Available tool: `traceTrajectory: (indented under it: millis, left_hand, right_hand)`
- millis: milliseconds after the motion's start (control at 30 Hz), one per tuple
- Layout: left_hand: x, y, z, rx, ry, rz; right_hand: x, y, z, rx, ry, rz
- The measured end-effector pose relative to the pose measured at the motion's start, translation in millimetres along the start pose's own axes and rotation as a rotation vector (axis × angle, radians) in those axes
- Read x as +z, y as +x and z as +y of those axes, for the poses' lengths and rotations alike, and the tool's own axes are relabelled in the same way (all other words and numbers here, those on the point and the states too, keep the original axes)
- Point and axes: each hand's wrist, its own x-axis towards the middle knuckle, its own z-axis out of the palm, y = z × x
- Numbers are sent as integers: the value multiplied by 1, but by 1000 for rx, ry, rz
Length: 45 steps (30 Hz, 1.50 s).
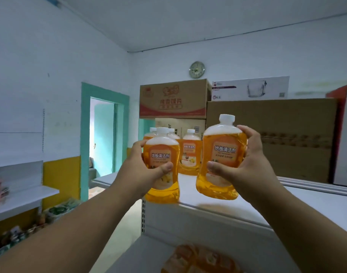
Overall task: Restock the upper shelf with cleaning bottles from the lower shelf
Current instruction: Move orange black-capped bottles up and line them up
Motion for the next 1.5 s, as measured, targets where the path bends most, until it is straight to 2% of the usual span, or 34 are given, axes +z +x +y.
traceTrajectory:
  millis: [233,467,567,700,933,1200,1500]
  left_hand:
    - [-54,112,-81,69,26,-92]
    - [-59,172,-124,156,168,-229]
    - [-57,184,-130,306,297,-181]
    - [-52,193,-134,567,441,-215]
    - [-37,209,-140,589,412,-219]
    - [-22,224,-148,650,526,-125]
    - [-19,226,-150,620,532,-136]
  right_hand:
    - [111,56,15,78,-216,81]
    - [171,82,40,184,-323,133]
    - [180,85,47,199,-364,156]
    - [182,85,51,187,-450,126]
    - [185,91,57,116,-892,96]
    - [189,97,62,114,-903,63]
    - [198,115,72,160,-1009,54]
